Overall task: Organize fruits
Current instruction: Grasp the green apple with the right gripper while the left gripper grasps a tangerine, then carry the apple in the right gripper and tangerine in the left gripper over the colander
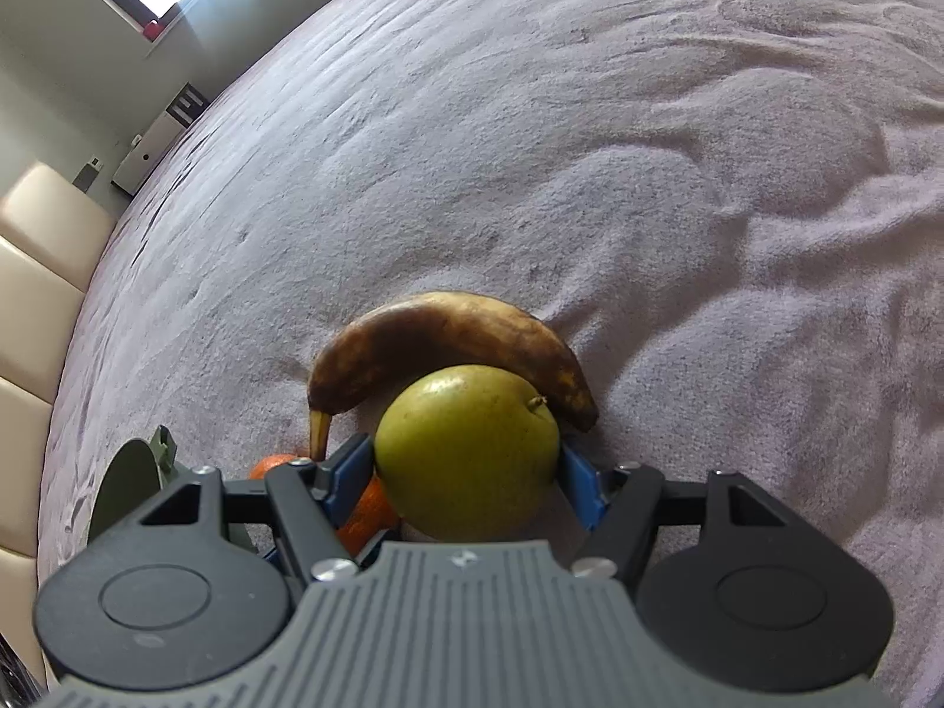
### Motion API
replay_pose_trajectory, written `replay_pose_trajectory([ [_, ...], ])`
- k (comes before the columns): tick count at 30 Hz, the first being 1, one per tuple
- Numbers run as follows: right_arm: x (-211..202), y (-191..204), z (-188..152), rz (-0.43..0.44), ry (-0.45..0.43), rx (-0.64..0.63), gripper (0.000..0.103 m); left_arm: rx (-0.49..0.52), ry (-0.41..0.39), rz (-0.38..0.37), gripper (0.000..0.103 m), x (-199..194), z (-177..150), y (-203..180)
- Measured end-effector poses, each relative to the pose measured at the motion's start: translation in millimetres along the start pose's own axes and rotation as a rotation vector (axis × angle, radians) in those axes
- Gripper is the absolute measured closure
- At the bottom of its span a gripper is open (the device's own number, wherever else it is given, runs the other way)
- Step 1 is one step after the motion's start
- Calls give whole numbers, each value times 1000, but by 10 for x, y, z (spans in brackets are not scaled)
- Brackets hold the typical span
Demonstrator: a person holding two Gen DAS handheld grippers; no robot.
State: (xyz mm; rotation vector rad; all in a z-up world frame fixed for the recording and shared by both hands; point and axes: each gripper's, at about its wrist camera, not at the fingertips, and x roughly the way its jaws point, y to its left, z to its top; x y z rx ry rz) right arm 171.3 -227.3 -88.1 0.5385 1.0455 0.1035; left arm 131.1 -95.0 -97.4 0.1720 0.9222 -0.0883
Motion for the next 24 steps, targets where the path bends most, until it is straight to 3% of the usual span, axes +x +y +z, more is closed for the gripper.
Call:
replay_pose_trajectory([
  [8,-171,-29,-51,9,-23,15,38,-33,-1,-36,55,-154,-7,36],
  [24,-621,109,-243,49,-69,-46,38,-89,-76,-59,55,-689,-21,207],
])
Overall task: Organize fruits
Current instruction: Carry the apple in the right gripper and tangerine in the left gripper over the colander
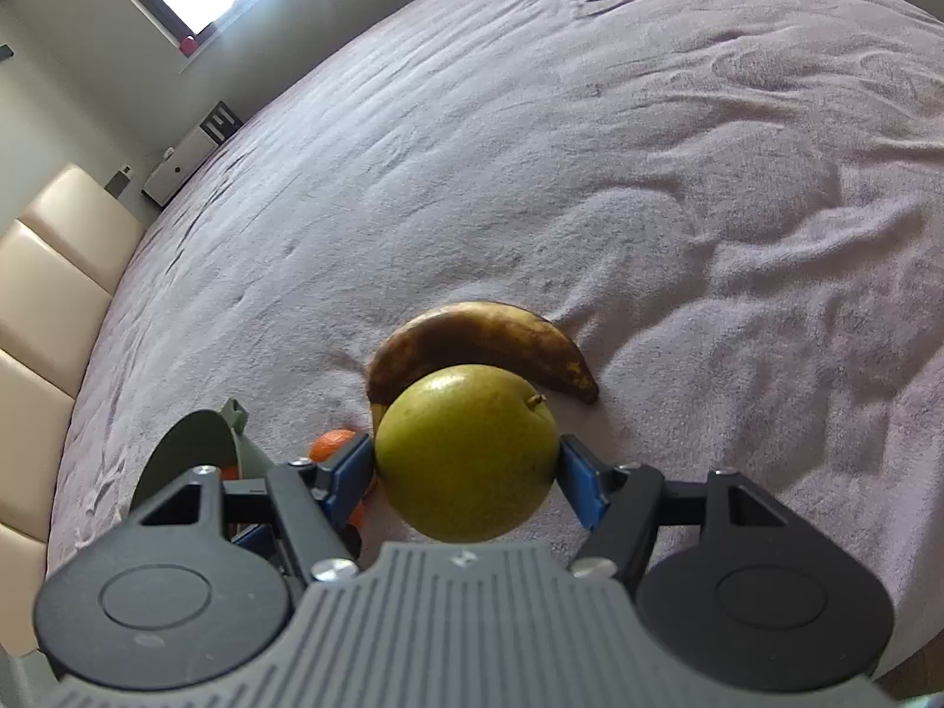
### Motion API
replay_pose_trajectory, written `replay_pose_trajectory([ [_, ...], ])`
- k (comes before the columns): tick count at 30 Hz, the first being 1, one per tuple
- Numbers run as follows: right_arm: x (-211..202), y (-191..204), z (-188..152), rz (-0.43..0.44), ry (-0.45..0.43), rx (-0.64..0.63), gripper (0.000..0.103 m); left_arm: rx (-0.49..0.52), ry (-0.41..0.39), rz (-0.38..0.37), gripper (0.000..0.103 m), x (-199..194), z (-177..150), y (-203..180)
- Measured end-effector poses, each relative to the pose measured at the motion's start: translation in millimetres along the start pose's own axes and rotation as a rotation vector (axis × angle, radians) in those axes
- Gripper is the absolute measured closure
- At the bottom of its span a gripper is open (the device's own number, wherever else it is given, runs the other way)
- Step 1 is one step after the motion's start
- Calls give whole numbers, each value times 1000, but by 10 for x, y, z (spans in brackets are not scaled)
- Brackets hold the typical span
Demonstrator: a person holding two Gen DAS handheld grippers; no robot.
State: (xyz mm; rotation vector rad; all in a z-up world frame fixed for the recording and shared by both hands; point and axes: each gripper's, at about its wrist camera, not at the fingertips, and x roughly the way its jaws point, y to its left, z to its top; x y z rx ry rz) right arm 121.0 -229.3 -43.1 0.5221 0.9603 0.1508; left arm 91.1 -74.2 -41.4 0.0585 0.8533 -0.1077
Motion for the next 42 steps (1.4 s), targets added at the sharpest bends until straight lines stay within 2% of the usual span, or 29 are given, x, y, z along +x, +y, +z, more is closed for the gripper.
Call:
replay_pose_trajectory([
  [12,-253,382,-56,80,-41,-83,38,-154,-72,-16,55,-462,111,475],
  [21,-269,798,-118,162,-46,-170,38,-318,-76,-23,55,-639,165,1160],
  [29,-136,1162,-235,229,-21,-266,38,-431,-35,-1,55,-590,79,1626],
  [33,-41,1329,-305,245,-10,-331,38,-456,6,27,55,-521,16,1790],
  [37,140,1430,-350,241,19,-359,38,-467,60,65,55,-416,-49,1887],
  [42,359,1532,-411,228,40,-405,38,-413,105,107,55,-290,-72,1854],
])
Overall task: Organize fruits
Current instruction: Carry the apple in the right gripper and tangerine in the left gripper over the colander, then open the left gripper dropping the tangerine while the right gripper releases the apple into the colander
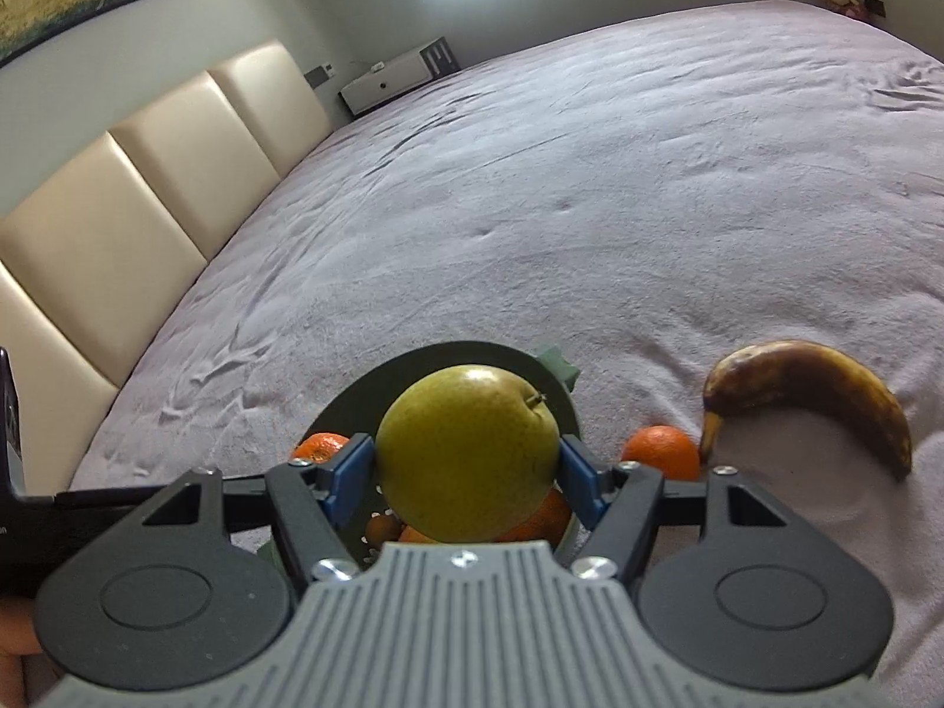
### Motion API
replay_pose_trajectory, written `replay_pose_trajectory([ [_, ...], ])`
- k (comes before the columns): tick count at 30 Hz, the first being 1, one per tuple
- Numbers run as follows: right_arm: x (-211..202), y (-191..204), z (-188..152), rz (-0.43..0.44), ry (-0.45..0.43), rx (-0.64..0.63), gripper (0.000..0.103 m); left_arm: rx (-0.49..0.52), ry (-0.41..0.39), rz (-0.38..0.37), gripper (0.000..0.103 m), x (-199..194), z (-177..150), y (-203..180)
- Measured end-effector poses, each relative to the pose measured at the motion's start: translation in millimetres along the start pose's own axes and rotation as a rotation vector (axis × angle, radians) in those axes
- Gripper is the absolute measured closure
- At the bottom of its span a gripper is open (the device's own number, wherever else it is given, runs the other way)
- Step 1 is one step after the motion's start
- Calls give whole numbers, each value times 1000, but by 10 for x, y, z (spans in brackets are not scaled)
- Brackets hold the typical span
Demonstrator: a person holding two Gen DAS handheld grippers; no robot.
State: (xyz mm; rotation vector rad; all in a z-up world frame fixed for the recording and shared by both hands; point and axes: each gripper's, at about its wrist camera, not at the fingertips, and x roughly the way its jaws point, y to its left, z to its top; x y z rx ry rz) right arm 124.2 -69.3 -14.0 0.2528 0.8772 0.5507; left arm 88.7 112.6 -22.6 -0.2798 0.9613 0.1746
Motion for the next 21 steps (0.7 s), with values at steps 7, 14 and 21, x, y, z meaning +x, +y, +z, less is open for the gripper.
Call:
replay_pose_trajectory([
  [7,251,71,-25,-66,18,-111,38,44,52,50,55,140,-10,-7],
  [14,414,95,-63,-91,29,-191,38,59,78,77,55,240,0,21],
  [21,538,75,-113,-90,64,-226,38,81,59,107,55,261,40,37],
])
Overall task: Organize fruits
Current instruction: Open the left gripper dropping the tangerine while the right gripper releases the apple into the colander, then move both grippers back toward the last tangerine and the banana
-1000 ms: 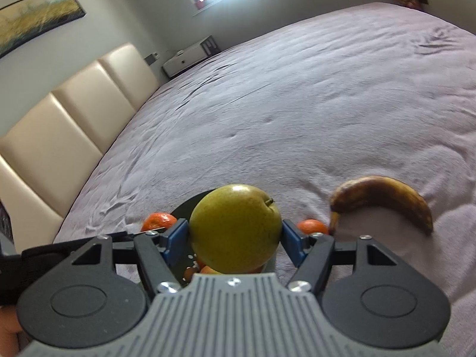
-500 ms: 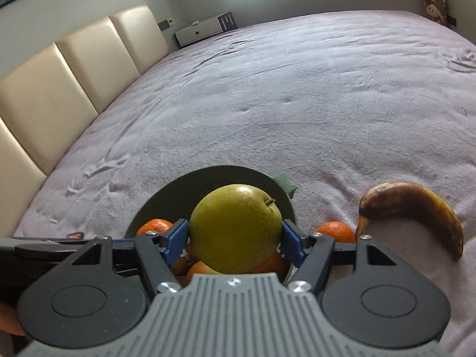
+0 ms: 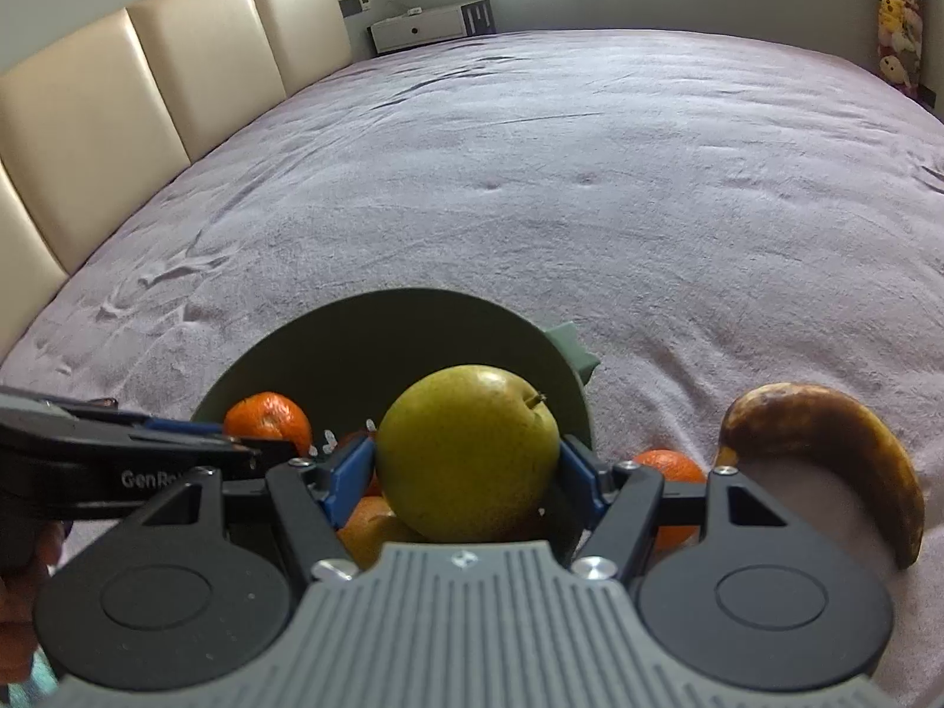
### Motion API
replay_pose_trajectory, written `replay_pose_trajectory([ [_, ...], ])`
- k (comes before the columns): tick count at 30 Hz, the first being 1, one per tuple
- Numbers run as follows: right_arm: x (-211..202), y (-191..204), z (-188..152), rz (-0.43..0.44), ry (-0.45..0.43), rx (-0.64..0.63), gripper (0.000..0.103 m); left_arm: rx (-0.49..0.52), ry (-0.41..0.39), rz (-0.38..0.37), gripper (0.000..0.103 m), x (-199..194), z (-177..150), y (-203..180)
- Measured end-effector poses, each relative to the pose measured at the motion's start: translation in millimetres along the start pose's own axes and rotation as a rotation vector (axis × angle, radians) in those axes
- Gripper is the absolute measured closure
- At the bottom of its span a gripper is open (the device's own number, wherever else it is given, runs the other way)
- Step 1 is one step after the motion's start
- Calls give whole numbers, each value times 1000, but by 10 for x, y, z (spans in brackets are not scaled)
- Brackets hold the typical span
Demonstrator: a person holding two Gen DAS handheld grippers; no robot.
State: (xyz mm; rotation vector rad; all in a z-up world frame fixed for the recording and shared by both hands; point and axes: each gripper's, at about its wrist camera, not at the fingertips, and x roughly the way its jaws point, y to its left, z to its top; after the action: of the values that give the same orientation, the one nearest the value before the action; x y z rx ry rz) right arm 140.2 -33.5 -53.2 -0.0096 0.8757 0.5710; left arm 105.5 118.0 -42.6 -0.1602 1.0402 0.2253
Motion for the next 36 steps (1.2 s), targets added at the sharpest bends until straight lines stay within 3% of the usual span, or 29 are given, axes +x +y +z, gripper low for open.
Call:
replay_pose_trajectory([
  [24,-4,-15,30,10,10,28,37,23,-45,34,53,63,25,-25],
  [29,-61,16,50,-12,-34,1,38,-28,-50,3,46,45,46,31],
  [36,-98,40,83,-23,-46,-15,38,-49,-49,1,44,-19,53,38],
])
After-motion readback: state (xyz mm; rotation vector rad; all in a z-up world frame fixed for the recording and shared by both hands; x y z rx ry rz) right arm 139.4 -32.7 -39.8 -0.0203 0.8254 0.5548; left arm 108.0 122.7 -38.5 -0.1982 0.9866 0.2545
